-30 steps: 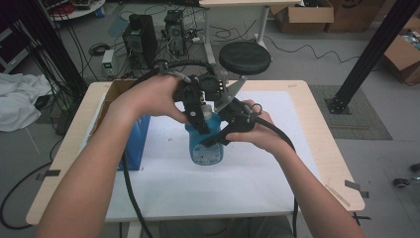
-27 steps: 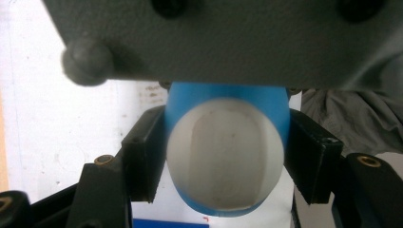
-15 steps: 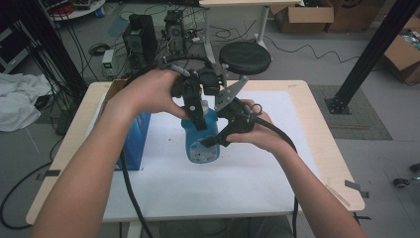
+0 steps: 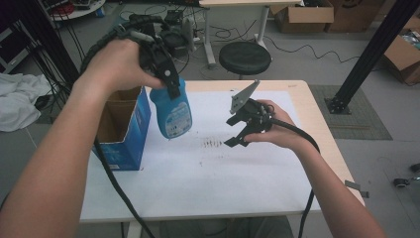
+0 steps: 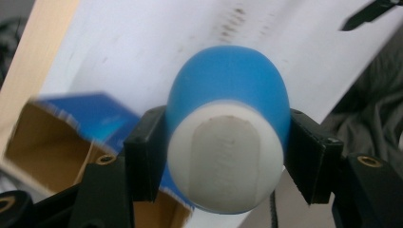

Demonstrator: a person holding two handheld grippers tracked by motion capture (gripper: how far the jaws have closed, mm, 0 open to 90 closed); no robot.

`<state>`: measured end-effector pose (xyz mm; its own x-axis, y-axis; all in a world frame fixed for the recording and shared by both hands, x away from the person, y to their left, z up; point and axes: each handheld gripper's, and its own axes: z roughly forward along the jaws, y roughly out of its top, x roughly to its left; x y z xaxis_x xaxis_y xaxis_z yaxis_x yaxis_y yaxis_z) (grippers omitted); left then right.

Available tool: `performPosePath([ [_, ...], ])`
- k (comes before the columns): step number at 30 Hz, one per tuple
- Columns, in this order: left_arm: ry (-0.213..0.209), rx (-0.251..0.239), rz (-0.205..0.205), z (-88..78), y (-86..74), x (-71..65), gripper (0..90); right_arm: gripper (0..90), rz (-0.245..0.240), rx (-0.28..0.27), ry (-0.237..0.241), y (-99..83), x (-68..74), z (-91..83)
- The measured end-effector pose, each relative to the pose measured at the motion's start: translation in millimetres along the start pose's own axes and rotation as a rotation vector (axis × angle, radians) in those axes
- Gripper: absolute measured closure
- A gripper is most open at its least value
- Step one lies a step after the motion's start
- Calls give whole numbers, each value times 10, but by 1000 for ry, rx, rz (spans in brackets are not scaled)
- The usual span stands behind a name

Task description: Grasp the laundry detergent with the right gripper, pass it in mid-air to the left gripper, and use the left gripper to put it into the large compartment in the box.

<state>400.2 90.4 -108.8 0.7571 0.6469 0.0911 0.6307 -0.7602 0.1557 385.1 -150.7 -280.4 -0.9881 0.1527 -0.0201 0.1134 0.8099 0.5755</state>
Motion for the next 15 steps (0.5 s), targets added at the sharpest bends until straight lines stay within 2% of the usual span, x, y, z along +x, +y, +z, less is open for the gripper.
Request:
performPosePath([
  [4,40,-18,-165,-155,-90,204,389,264,24,49,-28,-156,-72,-38],
  [8,90,-42,-383,-262,-237,433,389,266,63,99,-48,-315,-155,-96],
  [9,90,-42,-383,-262,-237,433,389,266,63,99,-48,-315,-155,-96],
  [11,117,-24,-499,-315,-373,601,389,271,90,123,-64,-427,-211,-145],
  [12,117,-24,-499,-315,-373,601,389,271,90,123,-64,-427,-211,-145],
  [13,130,-18,-564,-328,-451,683,389,275,108,141,-82,-503,-244,-191],
  [15,142,-3,-624,-327,-533,763,389,274,118,158,-90,-551,-261,-227],
])
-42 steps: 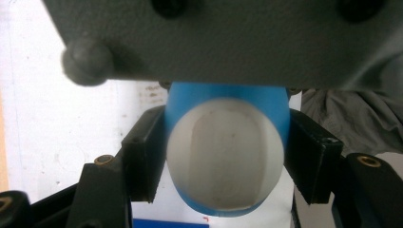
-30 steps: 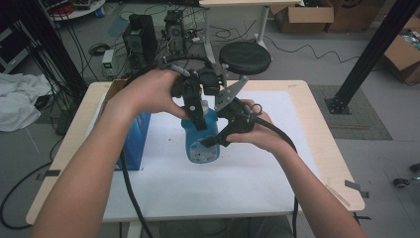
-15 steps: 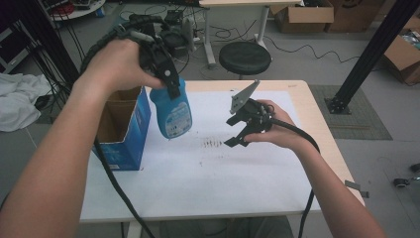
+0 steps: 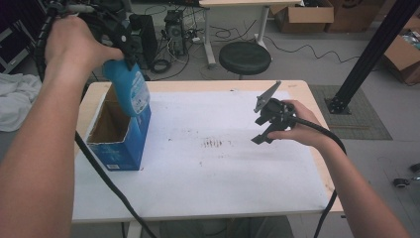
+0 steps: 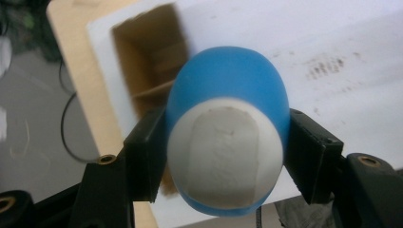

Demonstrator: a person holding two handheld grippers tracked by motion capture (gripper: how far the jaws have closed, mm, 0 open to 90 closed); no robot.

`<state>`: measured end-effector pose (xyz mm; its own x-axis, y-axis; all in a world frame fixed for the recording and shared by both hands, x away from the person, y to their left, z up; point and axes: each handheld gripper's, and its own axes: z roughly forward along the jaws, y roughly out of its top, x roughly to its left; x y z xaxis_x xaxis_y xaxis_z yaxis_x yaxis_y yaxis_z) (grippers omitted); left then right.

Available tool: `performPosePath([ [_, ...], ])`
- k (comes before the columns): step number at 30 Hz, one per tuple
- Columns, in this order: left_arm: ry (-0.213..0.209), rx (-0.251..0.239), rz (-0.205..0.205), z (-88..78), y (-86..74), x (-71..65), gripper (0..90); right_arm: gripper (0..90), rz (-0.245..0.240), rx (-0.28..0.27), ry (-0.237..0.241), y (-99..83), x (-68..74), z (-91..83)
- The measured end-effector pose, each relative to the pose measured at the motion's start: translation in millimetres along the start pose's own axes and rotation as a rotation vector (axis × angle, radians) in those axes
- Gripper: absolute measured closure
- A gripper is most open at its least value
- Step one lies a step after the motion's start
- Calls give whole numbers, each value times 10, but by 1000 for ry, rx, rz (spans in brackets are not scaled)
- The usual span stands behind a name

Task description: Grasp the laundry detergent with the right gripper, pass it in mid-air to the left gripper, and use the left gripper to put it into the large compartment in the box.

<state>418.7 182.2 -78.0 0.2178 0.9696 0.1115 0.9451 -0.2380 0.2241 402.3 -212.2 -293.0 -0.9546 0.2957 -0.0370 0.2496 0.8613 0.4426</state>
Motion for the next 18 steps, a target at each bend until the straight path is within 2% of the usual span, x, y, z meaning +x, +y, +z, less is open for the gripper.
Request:
performPosePath([
  [1,10,6,-24,13,-11,62,389,275,-1,7,-11,-26,-13,-15],
  [2,10,6,-24,13,-11,62,389,274,1,19,-21,-57,-26,-36],
  [3,23,14,-60,31,-31,140,389,274,5,28,-23,-80,-36,-52],
  [4,23,14,-60,31,-31,140,390,274,5,28,-23,-80,-36,-52],
  [6,43,33,-117,78,-67,265,390,275,14,42,-38,-147,-70,-113],
  [7,43,33,-117,78,-67,265,390,275,14,42,-38,-147,-70,-113],
  [10,58,53,-165,153,-100,367,390,275,29,43,-44,-210,-100,-188],
  [18,50,74,-194,326,-148,463,390,274,40,39,-54,-282,-136,-261],
])
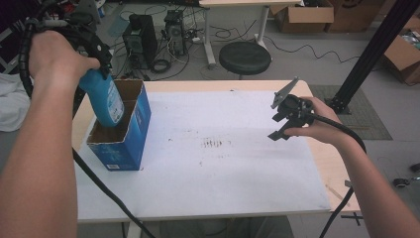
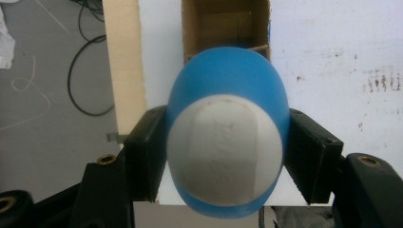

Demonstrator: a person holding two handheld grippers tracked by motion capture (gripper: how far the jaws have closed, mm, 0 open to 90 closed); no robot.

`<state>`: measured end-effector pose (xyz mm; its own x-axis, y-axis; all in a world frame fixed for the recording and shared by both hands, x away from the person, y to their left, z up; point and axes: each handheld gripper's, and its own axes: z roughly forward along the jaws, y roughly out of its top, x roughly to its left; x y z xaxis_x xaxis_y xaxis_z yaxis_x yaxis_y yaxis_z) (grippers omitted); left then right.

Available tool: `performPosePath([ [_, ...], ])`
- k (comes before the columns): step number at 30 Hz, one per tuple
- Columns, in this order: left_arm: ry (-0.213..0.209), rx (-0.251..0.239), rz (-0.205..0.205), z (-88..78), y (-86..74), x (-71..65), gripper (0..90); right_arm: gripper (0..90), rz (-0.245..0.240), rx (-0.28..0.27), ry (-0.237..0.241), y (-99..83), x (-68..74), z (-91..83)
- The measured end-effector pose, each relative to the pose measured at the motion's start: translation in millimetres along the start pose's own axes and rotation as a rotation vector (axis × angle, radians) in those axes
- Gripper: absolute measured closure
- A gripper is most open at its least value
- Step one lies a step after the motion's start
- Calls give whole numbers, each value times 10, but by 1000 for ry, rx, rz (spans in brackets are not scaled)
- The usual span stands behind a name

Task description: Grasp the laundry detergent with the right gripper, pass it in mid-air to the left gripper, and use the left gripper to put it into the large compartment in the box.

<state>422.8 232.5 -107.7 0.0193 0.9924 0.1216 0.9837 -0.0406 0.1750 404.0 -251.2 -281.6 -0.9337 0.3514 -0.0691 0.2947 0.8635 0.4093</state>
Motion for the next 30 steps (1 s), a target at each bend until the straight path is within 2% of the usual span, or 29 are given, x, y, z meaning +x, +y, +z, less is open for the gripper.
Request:
performPosePath([
  [6,-9,13,-2,150,-15,10,390,275,2,2,0,-2,5,8],
  [9,-13,24,2,300,-26,-1,390,274,1,-2,1,-2,11,6],
  [14,-19,43,8,450,-34,-19,390,275,1,-3,0,-8,13,-3],
  [15,-24,55,10,539,-38,-26,390,274,1,-4,0,-10,12,-4],
  [20,-26,82,15,720,-62,-46,390,275,4,-6,-2,-21,12,-6],
  [30,-31,106,12,978,-103,-46,390,275,8,-7,3,-23,18,25],
])
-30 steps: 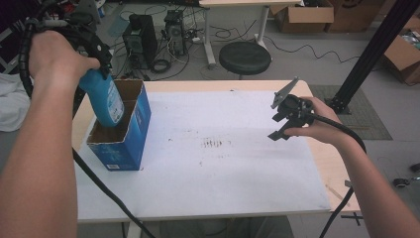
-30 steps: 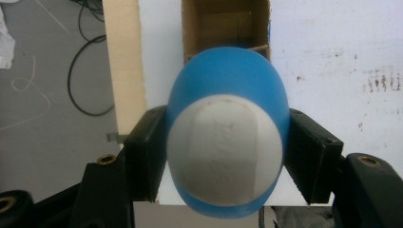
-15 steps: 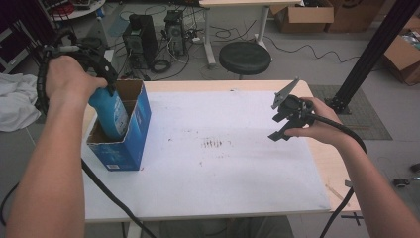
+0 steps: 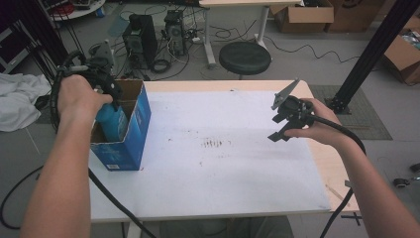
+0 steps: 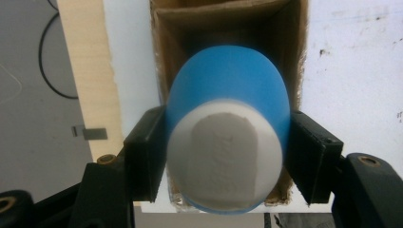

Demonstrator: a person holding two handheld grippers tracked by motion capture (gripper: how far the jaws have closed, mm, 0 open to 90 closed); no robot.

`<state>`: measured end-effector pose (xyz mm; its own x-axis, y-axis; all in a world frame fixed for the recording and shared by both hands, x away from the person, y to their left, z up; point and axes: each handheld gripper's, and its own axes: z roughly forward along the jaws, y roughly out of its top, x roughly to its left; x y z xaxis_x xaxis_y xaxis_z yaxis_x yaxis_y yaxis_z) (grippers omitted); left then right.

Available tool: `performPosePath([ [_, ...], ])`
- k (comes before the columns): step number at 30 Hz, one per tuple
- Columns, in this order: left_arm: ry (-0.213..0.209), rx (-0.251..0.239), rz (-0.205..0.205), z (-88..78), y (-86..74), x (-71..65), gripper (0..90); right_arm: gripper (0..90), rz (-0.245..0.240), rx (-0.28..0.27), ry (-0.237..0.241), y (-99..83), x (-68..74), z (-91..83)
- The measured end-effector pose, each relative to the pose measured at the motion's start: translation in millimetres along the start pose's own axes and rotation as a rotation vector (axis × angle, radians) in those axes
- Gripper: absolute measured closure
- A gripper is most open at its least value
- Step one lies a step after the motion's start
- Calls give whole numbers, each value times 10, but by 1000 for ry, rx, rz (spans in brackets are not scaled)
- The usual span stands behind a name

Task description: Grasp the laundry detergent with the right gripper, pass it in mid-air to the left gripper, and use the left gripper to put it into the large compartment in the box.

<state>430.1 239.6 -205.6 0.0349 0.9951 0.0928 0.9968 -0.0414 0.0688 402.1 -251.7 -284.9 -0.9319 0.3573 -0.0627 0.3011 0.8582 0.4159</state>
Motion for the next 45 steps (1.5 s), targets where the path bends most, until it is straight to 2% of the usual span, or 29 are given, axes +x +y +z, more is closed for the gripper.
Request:
performPosePath([
  [6,8,19,6,137,6,-29,390,275,-2,-2,3,12,9,12],
  [9,-2,30,-2,236,2,-36,390,275,-2,-2,3,6,8,11],
  [26,9,66,23,506,13,-111,389,275,5,-2,11,-20,8,45],
  [31,20,70,27,550,13,-115,389,275,5,-3,12,-27,4,53],
  [45,1,62,24,568,-16,-67,386,275,3,-3,14,-13,17,77],
])
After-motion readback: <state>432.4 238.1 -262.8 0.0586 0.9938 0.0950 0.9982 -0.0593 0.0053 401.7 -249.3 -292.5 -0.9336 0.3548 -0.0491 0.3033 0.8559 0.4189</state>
